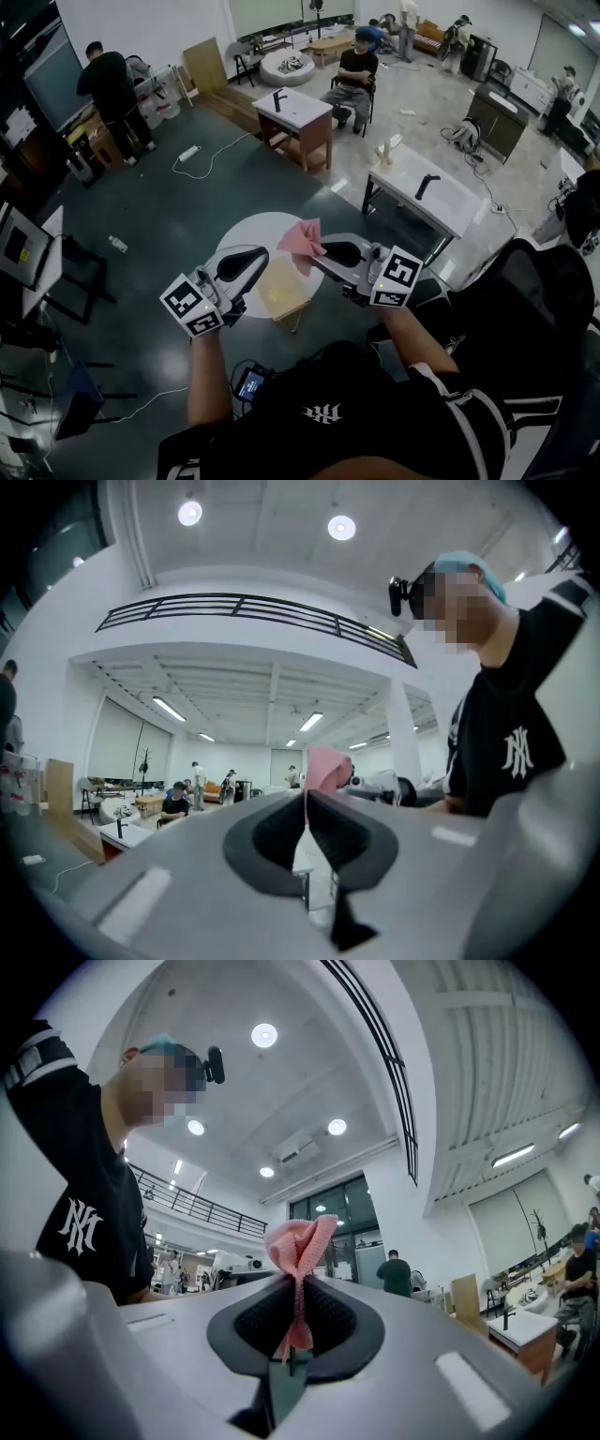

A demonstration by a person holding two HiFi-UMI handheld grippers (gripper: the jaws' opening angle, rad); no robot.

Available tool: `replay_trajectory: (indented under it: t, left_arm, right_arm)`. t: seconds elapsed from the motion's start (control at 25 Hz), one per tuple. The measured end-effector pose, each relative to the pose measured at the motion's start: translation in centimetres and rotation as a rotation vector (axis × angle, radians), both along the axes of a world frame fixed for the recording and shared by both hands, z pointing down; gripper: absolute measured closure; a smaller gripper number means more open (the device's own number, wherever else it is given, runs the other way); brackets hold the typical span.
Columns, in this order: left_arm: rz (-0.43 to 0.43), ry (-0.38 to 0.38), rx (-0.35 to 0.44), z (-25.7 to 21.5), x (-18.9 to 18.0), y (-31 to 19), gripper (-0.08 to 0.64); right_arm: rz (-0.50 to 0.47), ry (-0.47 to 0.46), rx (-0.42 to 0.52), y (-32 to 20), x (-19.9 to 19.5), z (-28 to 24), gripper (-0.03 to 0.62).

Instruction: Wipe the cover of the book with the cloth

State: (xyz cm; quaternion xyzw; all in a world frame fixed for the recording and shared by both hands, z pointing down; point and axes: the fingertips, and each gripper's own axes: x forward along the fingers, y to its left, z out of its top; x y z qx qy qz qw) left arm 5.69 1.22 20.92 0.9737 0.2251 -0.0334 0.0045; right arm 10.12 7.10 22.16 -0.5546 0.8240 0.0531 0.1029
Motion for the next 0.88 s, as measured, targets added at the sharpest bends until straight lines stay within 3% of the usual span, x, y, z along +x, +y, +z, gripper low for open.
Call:
replay_trajectory:
  t: [0.2,0.44,0.6,0.88]
  left_arm:
    - [-0.001,-0.018,0.020,-0.5,-0.6,5.9,0.555]
    - [0.026,-0.082,-0.097,4.1,-0.3,14.1,0.555]
    - [0.082,-0.150,-0.112,7.5,-0.6,20.0,0.555]
    - [0.143,-0.113,-0.086,7.2,-2.7,24.3,0.555]
  right_arm:
    - [-0.023,-0.027,0.045,6.5,-0.1,-1.2,0.571]
    - [-0.005,-0.100,0.073,15.5,0.0,1.2,0.571]
    - [0.026,-0.161,0.039,20.3,-0.2,4.6,0.571]
    - [0.070,-0.097,0.037,24.1,-3.5,4.0,0.571]
